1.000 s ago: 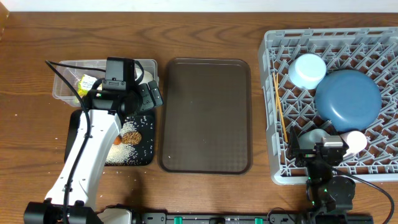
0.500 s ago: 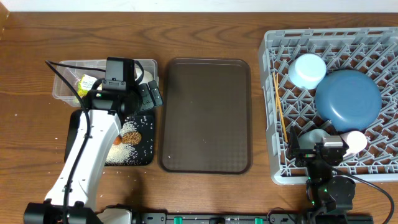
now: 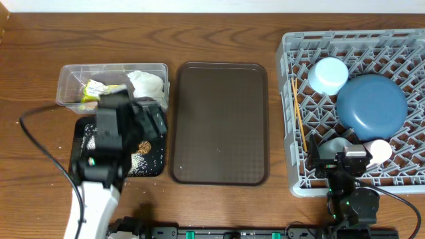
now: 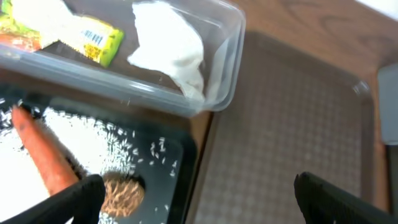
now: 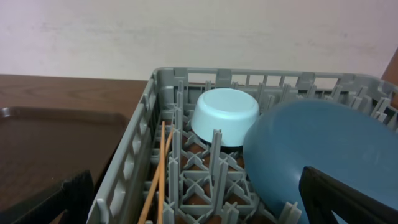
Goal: Sort waste into correct bins and load items into the dishwasher rack
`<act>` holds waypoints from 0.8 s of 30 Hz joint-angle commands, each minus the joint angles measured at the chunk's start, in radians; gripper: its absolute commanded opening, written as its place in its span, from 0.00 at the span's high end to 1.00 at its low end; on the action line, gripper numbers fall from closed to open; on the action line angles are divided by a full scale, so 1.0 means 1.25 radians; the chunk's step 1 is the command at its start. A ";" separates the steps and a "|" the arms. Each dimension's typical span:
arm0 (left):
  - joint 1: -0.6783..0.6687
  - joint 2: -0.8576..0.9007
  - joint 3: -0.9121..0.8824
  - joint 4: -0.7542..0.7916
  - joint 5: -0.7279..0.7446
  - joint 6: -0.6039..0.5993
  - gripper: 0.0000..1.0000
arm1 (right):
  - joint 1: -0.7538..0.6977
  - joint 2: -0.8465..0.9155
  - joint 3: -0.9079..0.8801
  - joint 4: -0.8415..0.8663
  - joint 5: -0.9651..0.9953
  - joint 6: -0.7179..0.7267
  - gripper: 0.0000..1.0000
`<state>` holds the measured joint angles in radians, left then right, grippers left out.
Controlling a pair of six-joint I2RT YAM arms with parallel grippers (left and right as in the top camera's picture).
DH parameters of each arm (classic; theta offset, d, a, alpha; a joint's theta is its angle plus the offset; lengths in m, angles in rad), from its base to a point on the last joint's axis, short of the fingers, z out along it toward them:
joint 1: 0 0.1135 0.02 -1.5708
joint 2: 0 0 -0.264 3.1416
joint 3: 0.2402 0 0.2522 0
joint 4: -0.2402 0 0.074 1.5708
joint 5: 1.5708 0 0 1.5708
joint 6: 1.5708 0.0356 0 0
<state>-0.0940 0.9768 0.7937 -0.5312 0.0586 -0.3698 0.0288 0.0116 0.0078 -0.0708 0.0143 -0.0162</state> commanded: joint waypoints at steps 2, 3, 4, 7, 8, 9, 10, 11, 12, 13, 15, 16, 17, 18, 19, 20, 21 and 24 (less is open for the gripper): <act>0.004 -0.114 -0.164 0.139 -0.018 0.002 0.02 | -0.012 -0.005 -0.002 -0.002 -0.006 -0.012 0.01; 0.006 -0.140 -0.200 0.182 -0.018 0.002 0.02 | -0.012 -0.005 -0.002 -0.002 -0.006 -0.012 0.01; 0.011 -0.171 -0.241 0.233 -0.017 0.002 0.02 | -0.012 -0.005 -0.002 -0.002 -0.006 -0.012 0.01; 0.022 -0.249 -0.339 0.349 -0.014 0.002 0.02 | -0.012 -0.005 -0.002 -0.002 -0.006 -0.012 0.01; 0.026 -0.269 -0.363 0.370 -0.014 0.001 0.02 | -0.012 -0.005 -0.002 -0.002 -0.006 -0.012 0.01; 0.028 -0.290 -0.386 0.388 -0.012 0.002 0.02 | -0.012 -0.005 -0.002 -0.002 -0.006 -0.012 0.01; 0.031 -0.307 -0.405 0.399 -0.012 0.002 0.02 | -0.012 -0.005 -0.002 -0.002 -0.006 -0.012 0.01; 0.033 -0.324 -0.420 0.407 -0.012 0.002 0.02 | -0.012 -0.005 -0.002 -0.002 -0.005 -0.012 0.01; 0.035 -0.341 -0.436 0.414 -0.012 0.002 0.02 | -0.012 -0.005 -0.002 -0.002 -0.005 -0.012 0.01; 0.037 -0.354 -0.448 0.418 -0.013 0.002 0.02 | -0.012 -0.005 -0.002 -0.002 -0.005 -0.012 0.01; 0.042 -0.381 -0.473 0.428 -0.015 0.002 0.02 | -0.012 -0.005 -0.002 -0.002 -0.006 -0.012 0.01; 0.046 -0.396 -0.486 0.434 -0.015 0.002 0.02 | -0.012 -0.005 -0.002 -0.002 -0.006 -0.012 0.01; 0.051 -0.414 -0.502 0.441 -0.015 0.002 0.02 | -0.012 -0.005 -0.002 -0.002 -0.006 -0.012 0.01; 0.055 -0.436 -0.522 0.454 -0.014 0.002 0.02 | -0.012 -0.005 -0.002 -0.002 -0.006 -0.012 0.01; 0.058 -0.457 -0.540 0.466 -0.014 0.001 0.02 | -0.012 -0.005 -0.002 -0.002 -0.006 -0.012 0.01; 0.060 -0.478 -0.558 0.477 -0.014 0.002 0.02 | -0.012 -0.005 -0.002 -0.002 -0.005 -0.012 0.01; 0.061 -0.497 -0.573 0.485 -0.015 0.002 0.02 | -0.012 -0.005 -0.002 -0.002 -0.006 -0.012 0.01; 0.061 -0.542 -0.600 0.486 -0.015 0.002 0.02 | -0.012 -0.005 -0.002 -0.002 -0.005 -0.012 0.01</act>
<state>-0.0261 0.3378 0.0658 0.0666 0.0517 -0.3695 0.0288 0.0120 0.0078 -0.0704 0.0143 -0.0162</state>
